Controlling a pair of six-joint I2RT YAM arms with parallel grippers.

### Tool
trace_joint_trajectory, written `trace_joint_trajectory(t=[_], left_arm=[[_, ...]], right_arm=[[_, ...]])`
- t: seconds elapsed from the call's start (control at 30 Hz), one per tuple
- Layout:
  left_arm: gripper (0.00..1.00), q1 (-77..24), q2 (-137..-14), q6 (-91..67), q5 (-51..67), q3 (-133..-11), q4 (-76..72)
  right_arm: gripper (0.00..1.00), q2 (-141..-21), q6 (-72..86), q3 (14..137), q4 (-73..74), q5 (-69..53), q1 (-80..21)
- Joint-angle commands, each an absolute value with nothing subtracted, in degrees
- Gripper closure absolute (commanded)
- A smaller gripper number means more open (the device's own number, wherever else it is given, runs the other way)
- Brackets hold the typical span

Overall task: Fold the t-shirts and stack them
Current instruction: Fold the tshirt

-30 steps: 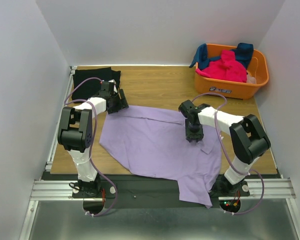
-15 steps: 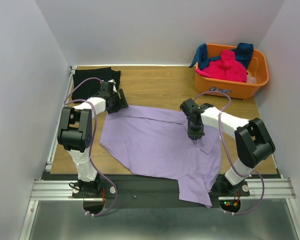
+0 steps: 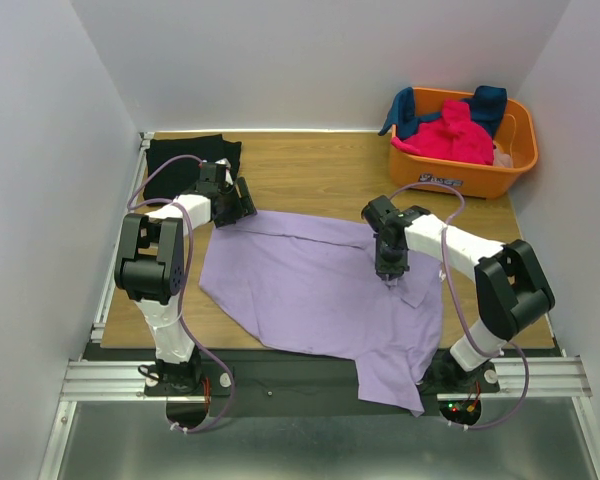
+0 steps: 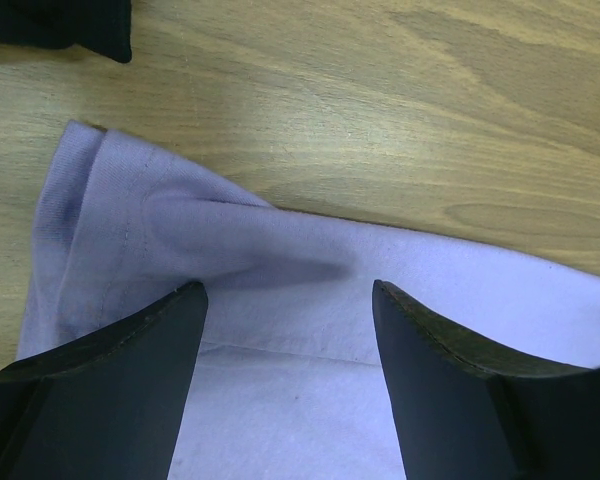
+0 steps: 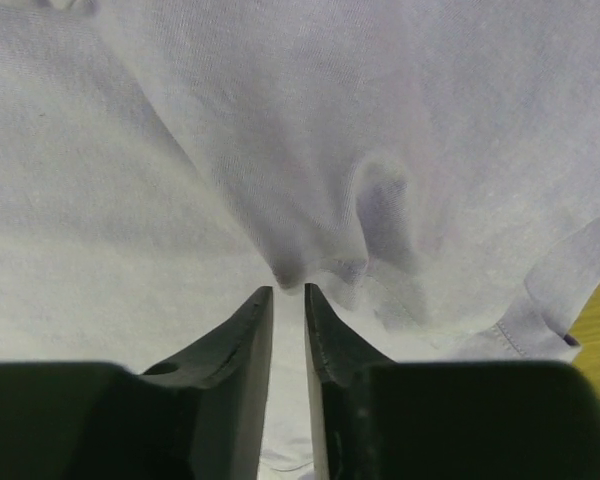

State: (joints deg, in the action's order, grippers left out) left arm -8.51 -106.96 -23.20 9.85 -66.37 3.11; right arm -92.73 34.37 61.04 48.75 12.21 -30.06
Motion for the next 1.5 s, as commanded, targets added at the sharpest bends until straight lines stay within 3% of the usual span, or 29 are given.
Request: trace_joint_trajectory(t=[0.0,0.33,0.47,0.57,0.93,1.03,1.17,1.27,1.47], left_arm=[[0.2,-7.65,-109.34,-21.97,8.0,-65.39,6.68],[0.2,-7.47,-109.16,-21.8,8.09,-65.04,6.42],[0.2,-7.21,-109.16,-21.71,8.0,-64.95,6.42],[0.2,-6.94,-109.25,-21.62,8.0,-64.95,6.5],[0.2,-6.5,-109.51,-21.53,8.09,-65.21,6.5],[0.2,-6.5,-109.6,-21.45,8.26,-65.39,6.68],[0.2,-6.42,-109.6,-21.27,8.35,-65.22,6.94],[0.2,-6.42,-109.69,-21.18,8.26,-65.21,7.12],[0.2,-6.42,-110.04,-21.09,8.79,-65.83,7.38]], right_arm=[[0.72,-93.78,34.98,63.46,47.37,11.43,-30.15],[0.73,-97.03,35.51,62.93,45.88,14.15,-30.15],[0.94,-95.89,35.86,63.19,46.23,14.5,-30.15],[1.0,-92.91,35.95,64.33,47.98,12.92,-30.23],[0.99,-84.73,32.17,69.09,58.18,-1.56,-30.15],[0.87,-85.95,31.81,66.71,58.45,-2.47,-30.15],[0.53,-85.96,33.74,66.71,58.62,3.13,-30.15],[0.39,-84.47,36.12,66.54,58.88,6.32,-29.27],[0.38,-79.28,38.84,59.87,57.4,8.0,-21.89]])
